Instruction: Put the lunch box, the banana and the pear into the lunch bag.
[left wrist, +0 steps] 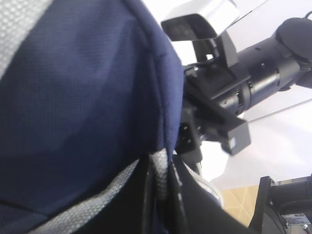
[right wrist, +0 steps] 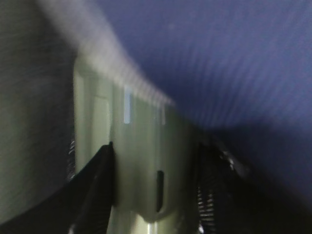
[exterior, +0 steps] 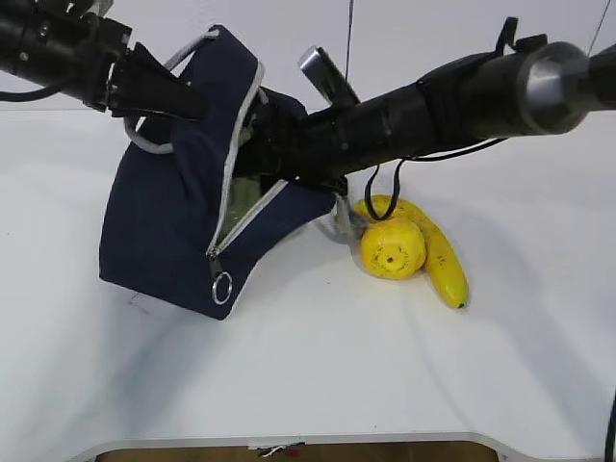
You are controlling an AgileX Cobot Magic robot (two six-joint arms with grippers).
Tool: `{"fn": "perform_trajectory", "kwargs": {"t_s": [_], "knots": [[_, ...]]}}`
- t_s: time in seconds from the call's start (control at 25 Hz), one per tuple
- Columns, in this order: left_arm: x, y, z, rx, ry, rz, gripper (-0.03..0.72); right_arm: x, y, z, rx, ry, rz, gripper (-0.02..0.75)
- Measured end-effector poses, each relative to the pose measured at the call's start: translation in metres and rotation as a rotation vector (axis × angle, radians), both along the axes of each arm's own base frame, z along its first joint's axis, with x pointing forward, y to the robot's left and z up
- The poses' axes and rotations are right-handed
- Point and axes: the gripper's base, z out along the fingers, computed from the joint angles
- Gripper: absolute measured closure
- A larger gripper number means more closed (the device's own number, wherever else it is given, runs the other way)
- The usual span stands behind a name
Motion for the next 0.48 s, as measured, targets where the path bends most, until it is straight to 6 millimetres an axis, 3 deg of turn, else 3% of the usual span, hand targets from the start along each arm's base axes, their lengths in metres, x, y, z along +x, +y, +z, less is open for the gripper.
{"fn": "perform_trajectory", "kwargs": {"t_s": [0.2, 0.48], "knots": [[0.0, -0.009, -0.007, 0.016, 0.008, -0.027, 0.669, 0.01, 0.015, -0.024, 0.013, 0.046, 0.015, 0.362], [-0.003, -0.013, -0.011, 0.062, 0.002, -0.059, 0.669, 0.014, 0.016, -0.05, -0.006, 0.118, 0.005, 0.362]]}}
